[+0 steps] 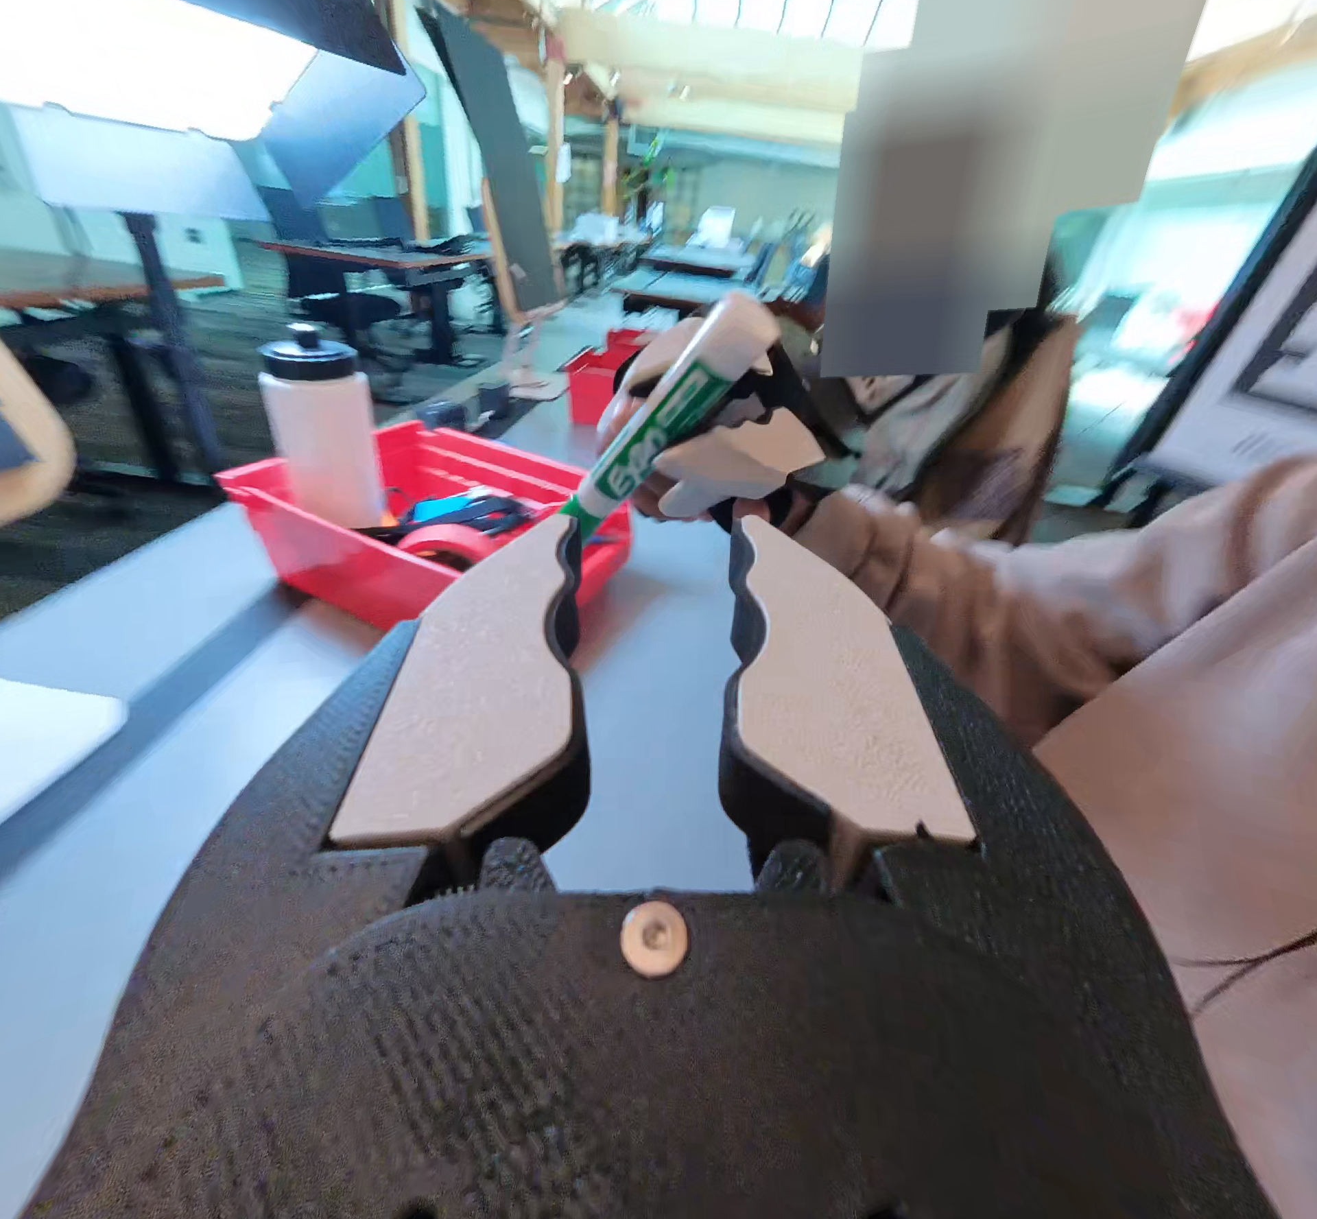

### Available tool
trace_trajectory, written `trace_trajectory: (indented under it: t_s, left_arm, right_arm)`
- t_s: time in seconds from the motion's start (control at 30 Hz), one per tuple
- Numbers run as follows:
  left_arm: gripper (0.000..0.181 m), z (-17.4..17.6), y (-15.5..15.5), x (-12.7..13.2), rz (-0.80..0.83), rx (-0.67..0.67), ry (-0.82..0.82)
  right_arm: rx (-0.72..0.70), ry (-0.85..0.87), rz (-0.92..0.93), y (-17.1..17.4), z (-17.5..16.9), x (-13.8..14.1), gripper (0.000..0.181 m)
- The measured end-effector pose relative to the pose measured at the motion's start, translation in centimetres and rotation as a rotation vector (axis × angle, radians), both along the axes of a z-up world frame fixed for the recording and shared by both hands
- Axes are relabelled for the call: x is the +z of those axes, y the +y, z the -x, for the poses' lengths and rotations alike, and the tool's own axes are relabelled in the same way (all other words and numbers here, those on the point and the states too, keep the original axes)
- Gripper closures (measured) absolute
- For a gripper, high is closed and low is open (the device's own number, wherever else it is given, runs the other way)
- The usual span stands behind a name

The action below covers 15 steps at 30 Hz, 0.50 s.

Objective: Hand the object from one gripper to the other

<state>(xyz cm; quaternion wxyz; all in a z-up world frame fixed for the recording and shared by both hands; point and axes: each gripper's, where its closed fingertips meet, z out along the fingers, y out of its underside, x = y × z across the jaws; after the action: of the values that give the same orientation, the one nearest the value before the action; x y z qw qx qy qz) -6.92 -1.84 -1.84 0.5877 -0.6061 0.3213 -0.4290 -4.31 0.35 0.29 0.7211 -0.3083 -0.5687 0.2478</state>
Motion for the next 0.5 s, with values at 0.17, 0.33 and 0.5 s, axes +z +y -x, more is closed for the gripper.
trace_trajectory:
  t_s: [0.17, 0.33, 0.5]
  left_arm:
    - [0.14, -0.8, 0.2, 0.4, 0.342, -0.293, -0.435]
    - [0.141, -2.8, -1.0, 0.5, 0.425, -0.487, -0.599]
    - [0.158, -3.5, -2.5, 1.2, 0.301, -0.495, -0.521]
  right_arm:
    - [0.088, 0.23, -0.173, -3.9, -0.9, 3.0, 0.161]
    - [0.368, 0.356, 0.134, -6.1, -0.8, 4.1, 0.162]
    - [0.573, 0.428, 0.455, -4.8, -1.4, 4.5, 0.162]
